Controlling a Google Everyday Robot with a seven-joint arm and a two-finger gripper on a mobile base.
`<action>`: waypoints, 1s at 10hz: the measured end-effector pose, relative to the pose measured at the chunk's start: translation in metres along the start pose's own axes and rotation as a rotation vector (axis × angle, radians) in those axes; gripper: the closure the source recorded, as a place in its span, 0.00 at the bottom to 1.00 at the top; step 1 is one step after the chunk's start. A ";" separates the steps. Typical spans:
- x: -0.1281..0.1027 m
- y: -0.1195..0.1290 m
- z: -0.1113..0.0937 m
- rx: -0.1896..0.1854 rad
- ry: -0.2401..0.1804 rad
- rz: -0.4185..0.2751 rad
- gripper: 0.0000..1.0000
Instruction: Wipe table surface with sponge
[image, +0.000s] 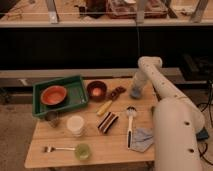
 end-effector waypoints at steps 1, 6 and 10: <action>-0.010 -0.012 0.001 0.009 -0.009 -0.025 0.98; -0.060 -0.003 -0.002 0.022 -0.041 -0.113 0.98; -0.032 0.063 -0.012 0.022 -0.034 -0.005 0.98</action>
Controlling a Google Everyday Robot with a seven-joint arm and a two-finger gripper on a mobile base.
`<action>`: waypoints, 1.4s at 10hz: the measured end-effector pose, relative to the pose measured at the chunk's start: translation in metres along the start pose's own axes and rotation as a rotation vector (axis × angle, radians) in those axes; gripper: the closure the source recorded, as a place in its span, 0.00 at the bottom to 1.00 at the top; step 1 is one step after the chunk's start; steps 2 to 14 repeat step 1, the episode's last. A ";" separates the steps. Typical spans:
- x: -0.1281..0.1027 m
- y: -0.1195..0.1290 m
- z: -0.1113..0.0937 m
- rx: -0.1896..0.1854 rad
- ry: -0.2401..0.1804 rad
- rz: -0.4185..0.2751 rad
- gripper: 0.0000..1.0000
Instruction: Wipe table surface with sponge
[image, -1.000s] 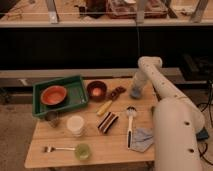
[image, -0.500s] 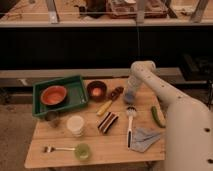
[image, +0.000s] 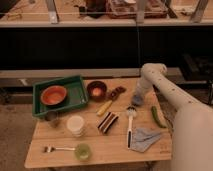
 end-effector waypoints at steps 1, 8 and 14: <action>0.010 0.016 -0.002 -0.004 0.006 0.035 0.98; 0.010 0.016 -0.002 -0.004 0.006 0.035 0.98; 0.010 0.016 -0.002 -0.004 0.006 0.035 0.98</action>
